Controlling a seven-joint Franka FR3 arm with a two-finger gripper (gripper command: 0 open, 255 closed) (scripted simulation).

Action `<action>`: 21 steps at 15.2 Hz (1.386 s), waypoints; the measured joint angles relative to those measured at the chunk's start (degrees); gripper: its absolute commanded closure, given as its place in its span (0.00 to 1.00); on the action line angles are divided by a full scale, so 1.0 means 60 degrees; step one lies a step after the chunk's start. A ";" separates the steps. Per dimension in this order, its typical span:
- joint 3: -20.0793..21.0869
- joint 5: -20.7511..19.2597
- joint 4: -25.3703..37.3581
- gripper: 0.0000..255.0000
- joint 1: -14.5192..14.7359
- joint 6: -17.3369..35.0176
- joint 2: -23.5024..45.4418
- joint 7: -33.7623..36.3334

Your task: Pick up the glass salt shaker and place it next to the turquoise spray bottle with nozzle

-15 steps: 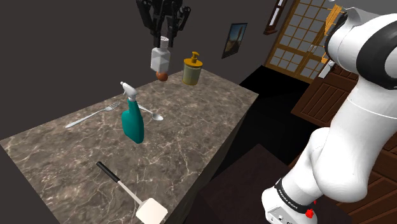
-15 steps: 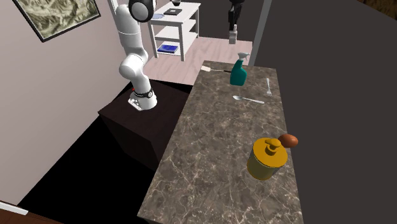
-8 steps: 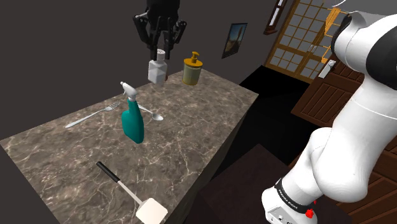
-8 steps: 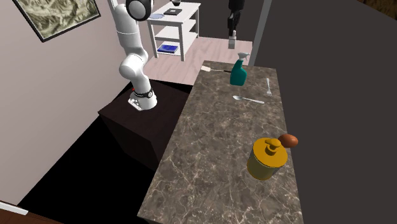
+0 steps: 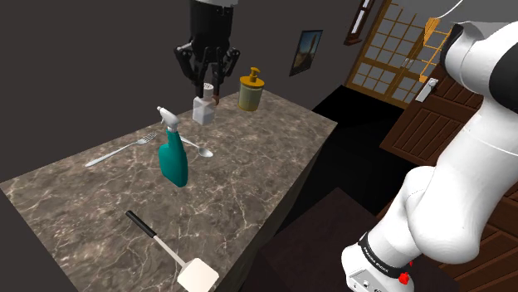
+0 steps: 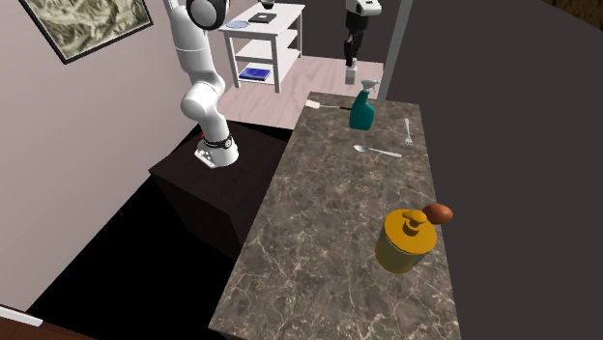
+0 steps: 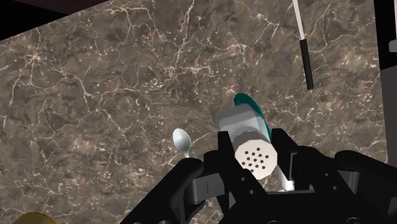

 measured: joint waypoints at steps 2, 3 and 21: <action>-0.0011 0.0017 -0.0311 1.00 -0.0015 0.0239 -0.0073 -0.0025; -0.0016 0.0021 -0.0466 1.00 -0.0022 0.0373 -0.0095 -0.0037; -0.0032 0.0055 -0.2990 1.00 -0.0044 0.2757 -0.0237 -0.0093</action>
